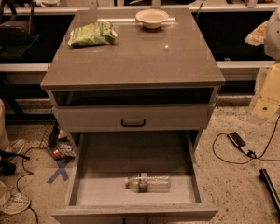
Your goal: Pick water bottle from middle drawer and place on counter
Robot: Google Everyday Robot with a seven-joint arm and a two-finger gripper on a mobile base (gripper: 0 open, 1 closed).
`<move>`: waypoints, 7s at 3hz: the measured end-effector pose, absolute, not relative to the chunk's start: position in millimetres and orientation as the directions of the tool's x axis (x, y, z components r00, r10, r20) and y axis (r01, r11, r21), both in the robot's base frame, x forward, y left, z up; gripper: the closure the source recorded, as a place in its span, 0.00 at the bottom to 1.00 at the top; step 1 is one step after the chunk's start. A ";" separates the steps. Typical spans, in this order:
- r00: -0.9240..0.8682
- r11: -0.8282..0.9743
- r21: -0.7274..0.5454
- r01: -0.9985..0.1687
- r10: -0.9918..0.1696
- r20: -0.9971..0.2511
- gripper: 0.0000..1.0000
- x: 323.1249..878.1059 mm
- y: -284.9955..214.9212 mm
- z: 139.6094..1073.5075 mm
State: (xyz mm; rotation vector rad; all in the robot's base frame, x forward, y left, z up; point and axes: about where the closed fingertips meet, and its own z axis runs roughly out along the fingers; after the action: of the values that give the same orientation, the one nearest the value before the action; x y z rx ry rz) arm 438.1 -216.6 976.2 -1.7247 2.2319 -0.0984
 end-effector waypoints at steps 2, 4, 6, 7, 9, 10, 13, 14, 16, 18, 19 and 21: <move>-0.220 0.272 -0.244 -0.931 -0.950 -0.221 0.00 439.5 -214.2 962.1; -0.187 0.247 -0.111 -0.963 -0.902 -0.389 0.00 435.4 -165.8 804.6; -0.174 0.262 -0.122 -0.957 -0.860 -0.480 0.00 460.4 -129.4 731.9; -0.175 0.261 -0.118 -0.958 -0.860 -0.480 0.00 460.2 -128.8 728.0; -0.217 0.273 -0.076 -0.959 -0.880 -0.423 0.00 467.9 -115.5 629.7; -0.253 0.303 -0.057 -0.951 -0.872 -0.419 0.00 476.4 -108.2 571.1; -0.292 0.326 -0.002 -0.945 -0.852 -0.435 0.00 495.5 -64.3 443.2; -0.280 0.308 0.014 -0.951 -0.844 -0.458 0.00 502.6 -52.6 427.2; -0.240 0.265 0.028 -0.964 -0.818 -0.524 0.00 505.8 -31.7 400.9; -0.220 0.243 0.037 -0.969 -0.794 -0.567 0.37 504.9 -22.3 383.8; -0.222 0.247 0.043 -0.968 -0.764 -0.605 0.60 505.4 -20.8 382.2; -0.213 0.249 0.054 -0.967 -0.671 -0.711 1.00 493.9 -29.9 405.4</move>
Offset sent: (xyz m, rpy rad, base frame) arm 0.0170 0.0292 -0.1803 0.1816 -0.0127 0.0141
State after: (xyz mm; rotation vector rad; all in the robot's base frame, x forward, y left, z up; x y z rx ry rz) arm 493.9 -29.9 405.4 -1.4855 1.9625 0.6824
